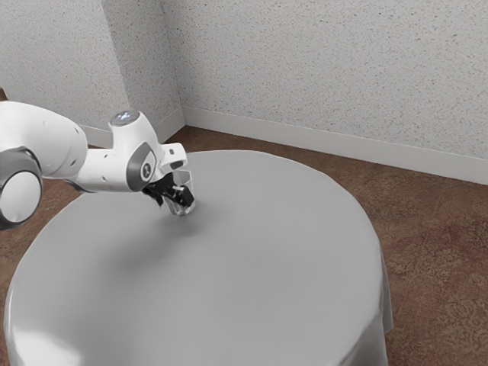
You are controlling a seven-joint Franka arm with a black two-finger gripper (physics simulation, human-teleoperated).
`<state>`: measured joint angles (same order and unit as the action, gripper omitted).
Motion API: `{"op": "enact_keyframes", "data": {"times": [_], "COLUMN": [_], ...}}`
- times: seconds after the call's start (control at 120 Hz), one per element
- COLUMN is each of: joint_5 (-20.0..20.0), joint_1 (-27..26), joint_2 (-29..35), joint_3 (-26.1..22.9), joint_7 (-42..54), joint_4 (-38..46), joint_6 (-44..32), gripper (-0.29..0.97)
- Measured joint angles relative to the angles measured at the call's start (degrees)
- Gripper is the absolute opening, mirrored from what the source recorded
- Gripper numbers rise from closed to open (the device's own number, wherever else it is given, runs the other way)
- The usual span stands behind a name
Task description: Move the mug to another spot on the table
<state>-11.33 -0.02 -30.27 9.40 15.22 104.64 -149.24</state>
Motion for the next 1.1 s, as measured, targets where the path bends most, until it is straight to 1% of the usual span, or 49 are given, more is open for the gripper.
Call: {"op": "enact_keyframes", "data": {"times": [0.042,0.233,0.417,0.508,0.767,0.983,1.1], "joint_5": [0.0,-0.6,-0.8,-0.8,-0.8,-2.7,-4.4], "joint_1": [0.0,0.0,0.0,-0.1,-0.3,-0.4,-0.5], "joint_2": [-0.2,-0.7,-0.7,-0.6,0.8,6.2,9.8], "joint_3": [0.0,0.0,0.0,0.0,-0.1,-0.7,-2.2], "joint_7": [0.2,0.9,1.4,1.7,3.9,6.0,7.5], "joint_4": [-0.1,-0.2,-0.2,0.0,3.8,11.0,15.3], "joint_6": [0.0,-0.1,-0.3,-0.7,-7.3,-13.9,-17.1], "gripper": [0.64,0.47,0.23,0.14,0.08,0.06,0.06]}}
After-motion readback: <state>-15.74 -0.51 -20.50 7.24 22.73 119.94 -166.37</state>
